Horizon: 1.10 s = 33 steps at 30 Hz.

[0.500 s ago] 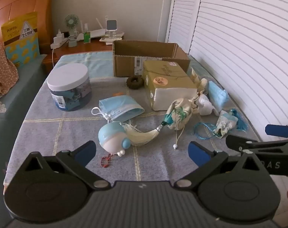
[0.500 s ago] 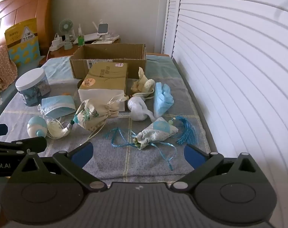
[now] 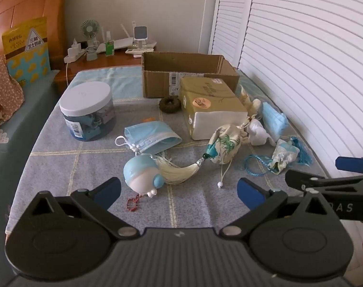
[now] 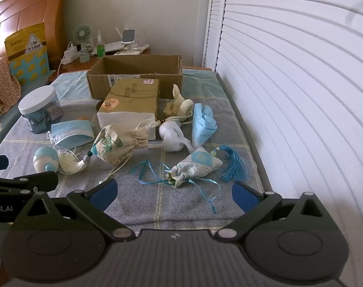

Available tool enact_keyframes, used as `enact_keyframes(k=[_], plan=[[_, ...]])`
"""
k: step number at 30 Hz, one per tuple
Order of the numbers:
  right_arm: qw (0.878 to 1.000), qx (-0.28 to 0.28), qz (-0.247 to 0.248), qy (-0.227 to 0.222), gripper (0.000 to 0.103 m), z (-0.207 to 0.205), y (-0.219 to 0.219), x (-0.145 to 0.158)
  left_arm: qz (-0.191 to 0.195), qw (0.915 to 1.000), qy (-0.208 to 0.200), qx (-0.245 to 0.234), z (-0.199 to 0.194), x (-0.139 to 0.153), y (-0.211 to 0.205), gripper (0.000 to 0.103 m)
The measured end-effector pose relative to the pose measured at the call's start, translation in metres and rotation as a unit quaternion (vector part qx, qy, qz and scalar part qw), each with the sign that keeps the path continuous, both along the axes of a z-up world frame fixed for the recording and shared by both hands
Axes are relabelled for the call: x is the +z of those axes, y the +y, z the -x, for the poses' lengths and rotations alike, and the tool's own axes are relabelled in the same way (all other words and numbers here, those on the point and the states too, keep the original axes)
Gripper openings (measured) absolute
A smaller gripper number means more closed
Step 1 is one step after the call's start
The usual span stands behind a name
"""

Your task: Organize soft objects

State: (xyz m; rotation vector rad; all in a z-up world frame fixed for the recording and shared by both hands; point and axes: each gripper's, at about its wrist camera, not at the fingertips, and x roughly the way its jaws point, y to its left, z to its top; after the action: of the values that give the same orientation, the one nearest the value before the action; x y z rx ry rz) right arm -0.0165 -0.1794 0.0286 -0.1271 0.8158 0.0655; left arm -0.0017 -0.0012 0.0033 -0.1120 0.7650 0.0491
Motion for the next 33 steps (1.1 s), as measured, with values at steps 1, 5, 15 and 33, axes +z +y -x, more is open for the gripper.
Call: enact_keyframes(k=[1, 5, 15, 33], plan=[[1.000, 0.000, 0.000, 0.000, 0.103, 0.000, 0.000, 0.000, -0.001, 1.0000, 0.000, 0.000, 0.000, 0.000, 0.000, 0.102], [1.000, -0.002, 0.002, 0.000, 0.103, 0.000, 0.001, 0.000, -0.002, 1.0000, 0.000, 0.000, 0.000, 0.000, -0.001, 0.102], [1.000, -0.003, 0.004, -0.002, 0.103, 0.000, 0.002, 0.002, -0.003, 1.0000, -0.002, 0.000, 0.000, 0.001, -0.001, 0.102], [1.000, -0.002, 0.020, -0.011, 0.103, -0.002, 0.006, 0.010, -0.004, 0.9999, -0.010, -0.006, -0.001, 0.004, 0.001, 0.102]])
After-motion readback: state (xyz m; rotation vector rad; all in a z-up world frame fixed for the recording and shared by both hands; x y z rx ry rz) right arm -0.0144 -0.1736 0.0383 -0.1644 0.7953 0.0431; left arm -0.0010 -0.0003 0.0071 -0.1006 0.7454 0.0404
